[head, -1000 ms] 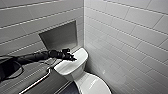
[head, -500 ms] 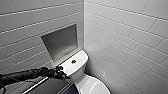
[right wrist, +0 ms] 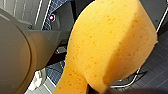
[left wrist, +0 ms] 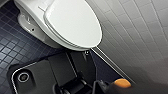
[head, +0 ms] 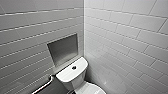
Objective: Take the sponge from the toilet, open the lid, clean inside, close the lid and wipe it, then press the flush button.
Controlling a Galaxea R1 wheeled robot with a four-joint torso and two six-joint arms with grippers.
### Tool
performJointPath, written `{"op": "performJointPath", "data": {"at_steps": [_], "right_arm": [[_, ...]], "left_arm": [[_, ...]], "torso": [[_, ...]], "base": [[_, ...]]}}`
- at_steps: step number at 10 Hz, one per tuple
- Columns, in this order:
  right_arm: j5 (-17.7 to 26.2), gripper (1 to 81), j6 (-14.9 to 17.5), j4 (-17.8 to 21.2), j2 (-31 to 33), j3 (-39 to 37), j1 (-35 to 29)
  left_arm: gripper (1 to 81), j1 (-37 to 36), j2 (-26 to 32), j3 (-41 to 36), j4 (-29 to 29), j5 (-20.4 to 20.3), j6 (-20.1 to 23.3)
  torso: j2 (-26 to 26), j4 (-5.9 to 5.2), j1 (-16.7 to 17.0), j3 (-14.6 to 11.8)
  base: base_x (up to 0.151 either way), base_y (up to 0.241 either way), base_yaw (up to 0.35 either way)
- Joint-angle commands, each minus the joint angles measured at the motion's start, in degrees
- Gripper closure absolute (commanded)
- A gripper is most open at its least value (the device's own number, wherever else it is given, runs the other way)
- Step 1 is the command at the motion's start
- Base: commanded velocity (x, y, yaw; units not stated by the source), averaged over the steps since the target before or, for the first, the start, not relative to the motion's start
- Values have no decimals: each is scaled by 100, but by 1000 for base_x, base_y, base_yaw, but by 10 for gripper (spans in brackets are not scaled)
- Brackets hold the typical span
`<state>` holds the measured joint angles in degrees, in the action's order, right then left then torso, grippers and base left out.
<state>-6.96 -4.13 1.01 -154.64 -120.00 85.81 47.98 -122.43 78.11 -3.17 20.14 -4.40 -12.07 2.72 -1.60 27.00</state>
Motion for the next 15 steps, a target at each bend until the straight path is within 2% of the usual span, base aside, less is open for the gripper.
{"op": "performJointPath", "data": {"at_steps": [1,4,5,7,10,12,13,15], "right_arm": [[397,811,0,-102,106,66,-41],[406,811,0,-75,45,5,2],[406,811,0,-49,-8,-117,20],[415,811,-9,-48,-183,-434,46],[415,811,-9,-84,-351,-699,55],[415,811,-8,-110,-395,-743,55],[415,811,0,-110,-430,-795,55],[441,811,0,-110,-640,-953,64]], "left_arm": [[811,1541,-176,379,1248,-1125,27],[811,2316,-1089,1855,1353,-1574,36],[811,2509,-1361,2259,1398,-1592,36],[811,2791,-1934,3069,1416,-1741,36],[811,3046,-2708,4036,1416,-1741,36],[811,3160,-2998,4493,1363,-1741,27],[811,3195,-3147,4713,1345,-1741,27],[811,3310,-3603,5414,1336,-1741,27]], "torso": [[0,0,0,4],[-2,0,5,-29],[-2,0,7,-253],[-2,0,9,-352],[-9,0,15,-707],[-15,0,18,-931],[-15,0,19,-776],[-22,0,31,-837]], "base": [[0,0,0],[0,0,0],[0,0,0],[0,0,0],[0,0,0],[0,0,0],[0,0,0],[0,0,0]]}}
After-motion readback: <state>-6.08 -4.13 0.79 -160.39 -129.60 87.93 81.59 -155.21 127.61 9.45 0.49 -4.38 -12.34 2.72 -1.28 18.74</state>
